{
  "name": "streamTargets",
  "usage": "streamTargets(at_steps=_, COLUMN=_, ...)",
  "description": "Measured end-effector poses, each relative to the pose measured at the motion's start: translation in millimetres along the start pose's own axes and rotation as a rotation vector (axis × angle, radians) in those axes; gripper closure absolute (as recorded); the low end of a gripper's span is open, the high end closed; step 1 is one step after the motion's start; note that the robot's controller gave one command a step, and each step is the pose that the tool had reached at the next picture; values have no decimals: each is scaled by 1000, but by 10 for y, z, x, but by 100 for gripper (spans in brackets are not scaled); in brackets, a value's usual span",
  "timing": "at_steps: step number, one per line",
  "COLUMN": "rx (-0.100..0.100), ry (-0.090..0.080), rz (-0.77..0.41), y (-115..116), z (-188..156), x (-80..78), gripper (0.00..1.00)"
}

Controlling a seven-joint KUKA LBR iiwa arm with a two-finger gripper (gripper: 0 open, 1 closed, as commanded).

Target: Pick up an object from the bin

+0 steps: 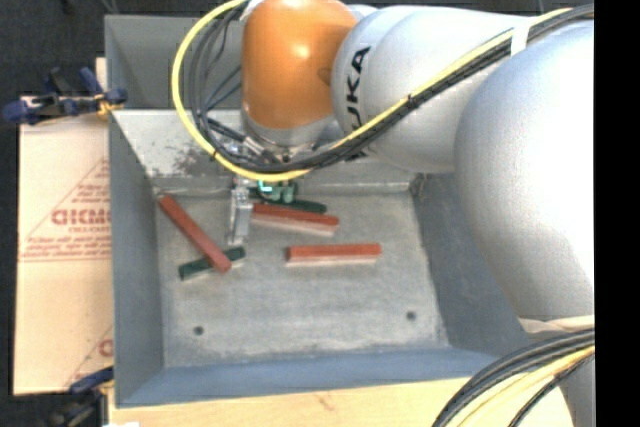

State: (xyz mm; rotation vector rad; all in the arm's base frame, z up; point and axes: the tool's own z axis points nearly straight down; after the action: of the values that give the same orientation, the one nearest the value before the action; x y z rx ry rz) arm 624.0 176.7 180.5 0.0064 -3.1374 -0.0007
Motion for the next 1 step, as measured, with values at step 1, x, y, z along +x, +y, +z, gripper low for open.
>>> streamTargets(at_steps=1, rx=2, ry=-7, rz=-197, y=-740, z=1054, x=-184, gripper=0)
